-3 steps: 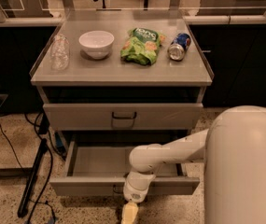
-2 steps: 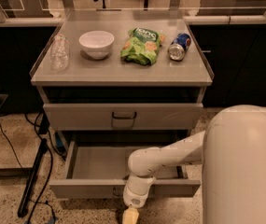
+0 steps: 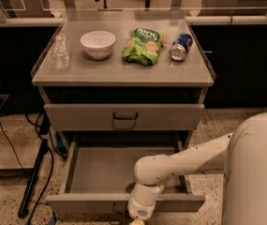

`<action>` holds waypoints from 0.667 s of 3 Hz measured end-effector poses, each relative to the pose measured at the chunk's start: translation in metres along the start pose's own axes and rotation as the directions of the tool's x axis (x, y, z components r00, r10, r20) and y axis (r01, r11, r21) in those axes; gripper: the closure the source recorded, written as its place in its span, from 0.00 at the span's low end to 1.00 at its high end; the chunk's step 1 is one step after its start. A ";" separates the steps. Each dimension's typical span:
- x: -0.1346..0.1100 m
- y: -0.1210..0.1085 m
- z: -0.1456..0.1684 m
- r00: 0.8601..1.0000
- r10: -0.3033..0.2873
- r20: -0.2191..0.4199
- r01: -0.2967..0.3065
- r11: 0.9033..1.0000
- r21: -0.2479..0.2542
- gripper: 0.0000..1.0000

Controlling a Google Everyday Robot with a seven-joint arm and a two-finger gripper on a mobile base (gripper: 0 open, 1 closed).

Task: Open middle drawer

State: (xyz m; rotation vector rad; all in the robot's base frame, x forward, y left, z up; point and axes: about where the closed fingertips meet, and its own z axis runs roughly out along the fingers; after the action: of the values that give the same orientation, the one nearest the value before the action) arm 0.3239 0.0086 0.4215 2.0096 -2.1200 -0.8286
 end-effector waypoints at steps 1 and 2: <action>-0.001 0.001 -0.001 1.000 -0.006 -0.003 0.006 1.000 -0.003 0.00; -0.002 0.025 -0.002 1.000 -0.008 0.002 0.008 0.999 -0.040 0.00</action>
Offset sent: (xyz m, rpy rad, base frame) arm -0.0490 0.0016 0.0352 0.0243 0.0816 0.0299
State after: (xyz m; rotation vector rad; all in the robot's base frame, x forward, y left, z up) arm 0.3028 0.0095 0.4356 1.9998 -2.0804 -0.8669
